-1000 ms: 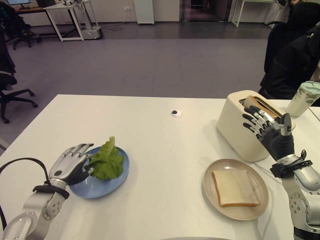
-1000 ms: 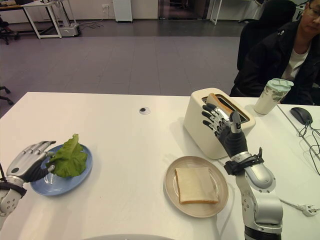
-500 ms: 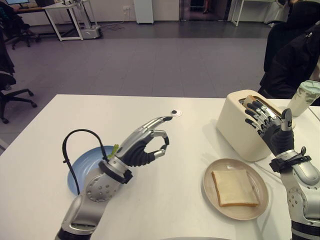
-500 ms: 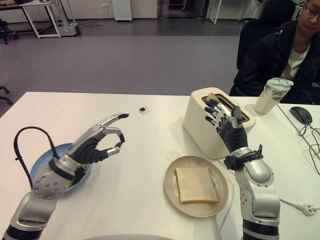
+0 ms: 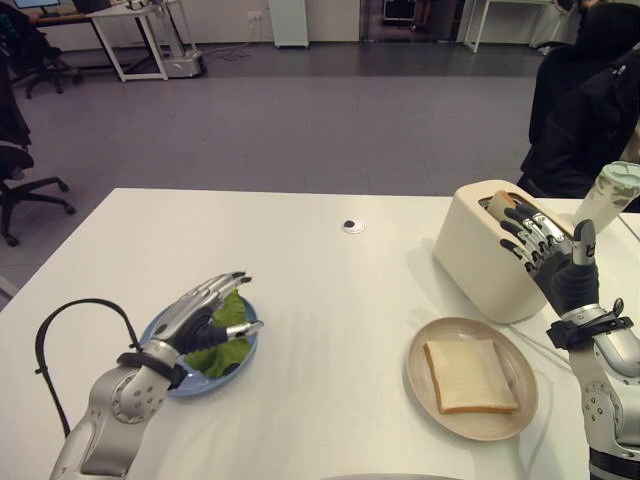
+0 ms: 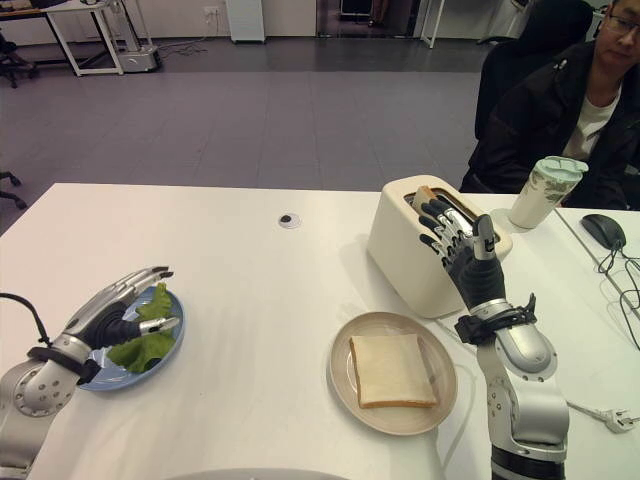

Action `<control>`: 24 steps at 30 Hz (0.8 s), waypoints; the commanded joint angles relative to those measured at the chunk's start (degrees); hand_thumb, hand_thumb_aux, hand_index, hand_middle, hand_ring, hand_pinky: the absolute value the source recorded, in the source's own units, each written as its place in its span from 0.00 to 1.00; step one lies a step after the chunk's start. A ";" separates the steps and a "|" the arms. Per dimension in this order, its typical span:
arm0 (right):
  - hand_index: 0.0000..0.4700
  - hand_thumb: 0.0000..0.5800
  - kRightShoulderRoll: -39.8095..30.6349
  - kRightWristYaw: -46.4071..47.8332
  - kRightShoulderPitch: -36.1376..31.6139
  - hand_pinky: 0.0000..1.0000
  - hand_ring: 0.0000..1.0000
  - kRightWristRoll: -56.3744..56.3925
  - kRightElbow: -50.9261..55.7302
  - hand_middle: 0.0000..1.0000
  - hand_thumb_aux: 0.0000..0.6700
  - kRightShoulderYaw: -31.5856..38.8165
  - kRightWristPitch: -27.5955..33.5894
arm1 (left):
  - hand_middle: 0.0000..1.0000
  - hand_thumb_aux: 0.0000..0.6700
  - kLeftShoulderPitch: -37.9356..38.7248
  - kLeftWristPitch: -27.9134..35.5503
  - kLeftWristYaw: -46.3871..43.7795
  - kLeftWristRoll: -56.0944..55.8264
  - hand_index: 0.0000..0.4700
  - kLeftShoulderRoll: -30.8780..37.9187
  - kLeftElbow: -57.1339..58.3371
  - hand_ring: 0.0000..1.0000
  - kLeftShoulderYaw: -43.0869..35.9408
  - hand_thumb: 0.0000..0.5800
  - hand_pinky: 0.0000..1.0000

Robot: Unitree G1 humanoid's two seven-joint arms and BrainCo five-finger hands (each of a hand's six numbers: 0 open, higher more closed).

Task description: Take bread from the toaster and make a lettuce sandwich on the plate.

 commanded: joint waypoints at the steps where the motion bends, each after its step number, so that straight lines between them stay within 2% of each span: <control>1: 0.00 0.00 -0.18 -0.22 0.68 0.00 0.00 0.76 -0.67 0.00 0.00 -0.99 1.27 | 0.00 0.00 2.03 -1.96 3.83 6.51 0.00 4.22 7.52 0.00 0.43 0.00 0.00; 9: 0.00 0.00 -0.07 0.07 0.37 0.00 0.00 2.03 -1.56 0.00 0.00 -1.32 2.04 | 0.00 0.00 -0.56 -3.23 14.71 17.76 0.00 8.26 16.44 0.00 -2.98 0.00 0.00; 10: 0.00 0.00 0.00 0.11 0.37 0.00 0.00 2.10 -1.59 0.00 0.00 -1.29 2.03 | 0.00 0.10 -0.78 -3.22 15.35 18.06 0.10 8.33 16.64 0.00 -3.20 0.19 0.00; 11: 0.00 0.00 0.02 0.12 0.40 0.00 0.00 2.21 -1.66 0.00 0.00 -1.26 2.03 | 0.00 0.36 -1.13 -3.16 15.84 18.34 0.36 8.35 16.72 0.00 -3.63 0.59 0.00; 12: 0.00 0.00 0.01 0.13 0.42 0.00 0.00 2.32 -1.72 0.00 0.00 -1.24 2.01 | 0.00 0.79 -1.44 -3.04 16.24 18.83 0.79 8.37 16.55 0.00 -4.21 0.96 0.00; 13: 0.00 0.00 0.01 0.13 0.43 0.00 0.00 2.43 -1.76 0.00 0.00 -1.23 1.99 | 0.00 1.00 -1.67 -2.96 16.40 18.99 1.00 8.24 16.25 0.00 -4.66 1.00 0.00; 24: 0.00 0.00 -0.02 0.23 0.37 0.00 0.00 2.43 -1.33 0.00 0.00 -1.05 1.65 | 0.00 1.00 -2.12 -2.95 16.95 17.27 1.00 6.01 9.51 0.00 -5.99 1.00 0.00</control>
